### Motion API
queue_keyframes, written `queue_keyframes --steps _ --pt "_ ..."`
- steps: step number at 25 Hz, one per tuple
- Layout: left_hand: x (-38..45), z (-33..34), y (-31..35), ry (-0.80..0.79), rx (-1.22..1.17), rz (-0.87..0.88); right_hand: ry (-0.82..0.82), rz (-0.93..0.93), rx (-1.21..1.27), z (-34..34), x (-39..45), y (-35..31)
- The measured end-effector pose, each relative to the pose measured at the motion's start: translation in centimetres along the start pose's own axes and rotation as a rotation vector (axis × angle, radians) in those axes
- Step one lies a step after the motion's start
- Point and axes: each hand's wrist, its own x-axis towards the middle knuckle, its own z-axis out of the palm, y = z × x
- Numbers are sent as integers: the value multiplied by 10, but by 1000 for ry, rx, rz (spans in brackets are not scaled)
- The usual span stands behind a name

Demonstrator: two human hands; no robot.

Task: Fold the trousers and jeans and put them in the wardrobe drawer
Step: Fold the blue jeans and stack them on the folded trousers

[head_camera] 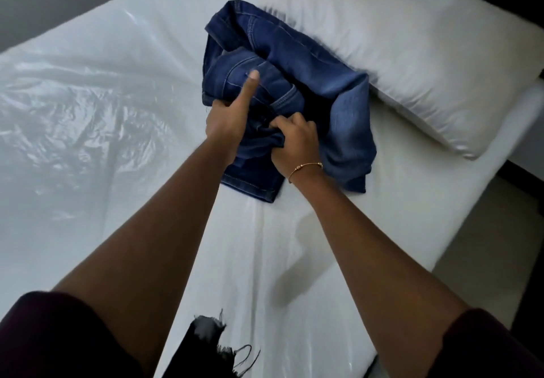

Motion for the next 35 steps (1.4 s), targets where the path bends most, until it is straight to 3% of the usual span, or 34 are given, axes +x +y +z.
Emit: queue_keyframes --steps 6,11,15,19,23,27,29,33,35 --pt "-48 -35 4 -2 179 -115 -53 -162 148 -22 -58 -53" --pt "-134 -100 31 130 572 143 -50 -330 180 -50 -124 -137" --pt "-227 -163 72 351 853 357 -87 -429 354 -105 -178 -224" --pt "-302 -213 113 298 513 484 -267 -360 563 -147 -218 -295" --pt "-385 -266 146 185 88 609 25 -282 764 -206 -254 -361" --pt "-470 -323 187 44 -232 755 294 -257 689 -275 -259 -409" --pt "-508 -348 205 5 -324 780 177 -217 551 -298 -252 -415" --pt "-561 -378 235 -59 -422 833 -304 -258 440 -304 -247 -412" --pt "-581 -386 251 -96 -457 898 -405 -306 347 -300 -252 -426"
